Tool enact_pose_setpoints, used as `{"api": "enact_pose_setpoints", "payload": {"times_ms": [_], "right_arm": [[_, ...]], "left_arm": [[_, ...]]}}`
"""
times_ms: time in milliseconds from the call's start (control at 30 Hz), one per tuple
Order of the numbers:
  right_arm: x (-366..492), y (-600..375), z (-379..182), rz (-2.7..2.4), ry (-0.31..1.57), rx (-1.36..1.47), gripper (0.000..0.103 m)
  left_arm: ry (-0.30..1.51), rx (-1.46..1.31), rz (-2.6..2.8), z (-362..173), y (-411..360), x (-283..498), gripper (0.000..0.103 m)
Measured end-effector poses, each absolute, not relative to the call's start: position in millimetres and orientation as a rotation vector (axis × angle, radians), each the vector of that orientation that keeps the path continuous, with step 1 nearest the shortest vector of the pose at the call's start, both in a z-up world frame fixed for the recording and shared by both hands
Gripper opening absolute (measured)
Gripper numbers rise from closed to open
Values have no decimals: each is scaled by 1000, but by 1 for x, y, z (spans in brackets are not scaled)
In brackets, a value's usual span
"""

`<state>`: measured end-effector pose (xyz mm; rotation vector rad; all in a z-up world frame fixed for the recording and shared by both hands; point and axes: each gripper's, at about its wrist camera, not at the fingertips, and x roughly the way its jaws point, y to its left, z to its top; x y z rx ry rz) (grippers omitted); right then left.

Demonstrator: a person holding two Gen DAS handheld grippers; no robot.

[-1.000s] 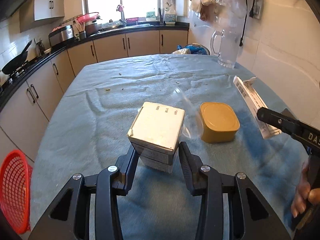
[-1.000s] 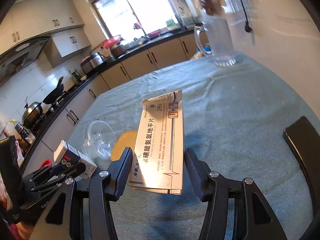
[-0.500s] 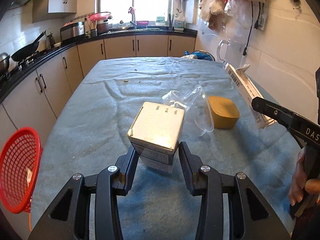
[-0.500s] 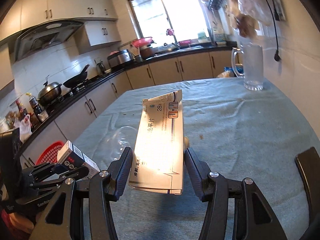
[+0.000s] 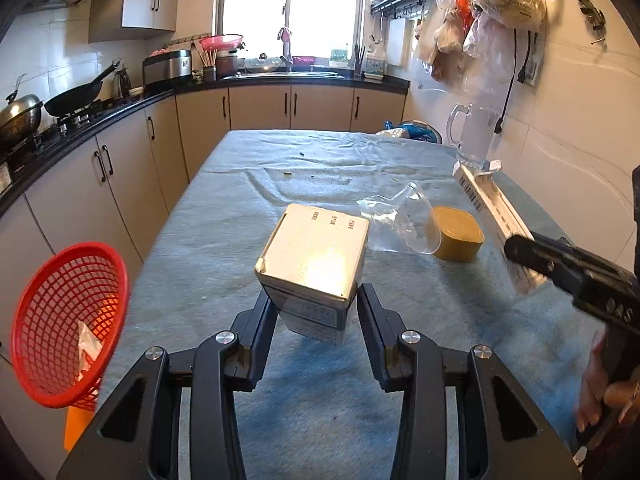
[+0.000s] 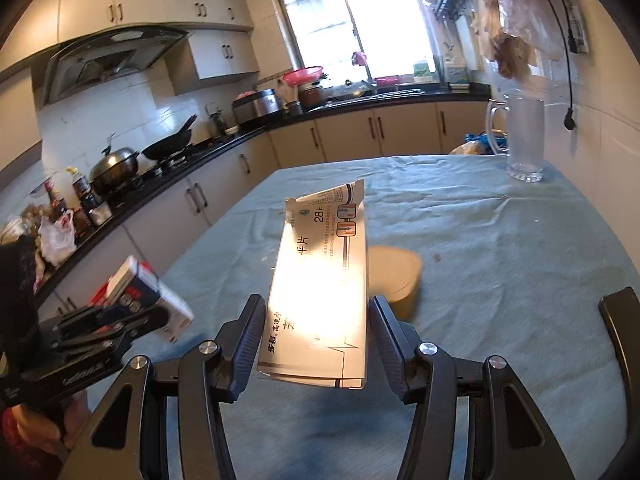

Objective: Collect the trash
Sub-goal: 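Carry the white box stack and medicine box over the red basket with both tools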

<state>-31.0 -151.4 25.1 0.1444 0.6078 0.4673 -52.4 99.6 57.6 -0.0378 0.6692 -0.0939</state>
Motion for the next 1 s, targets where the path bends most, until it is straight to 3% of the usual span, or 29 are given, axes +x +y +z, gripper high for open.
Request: {"api": "enact_pose_setpoints", "payload": {"times_ms": [1000], "right_arm": [[-64,-71,33,591,663,70,58]], "left_arm": [[629,-90,-21,58,156,-85,40]]}}
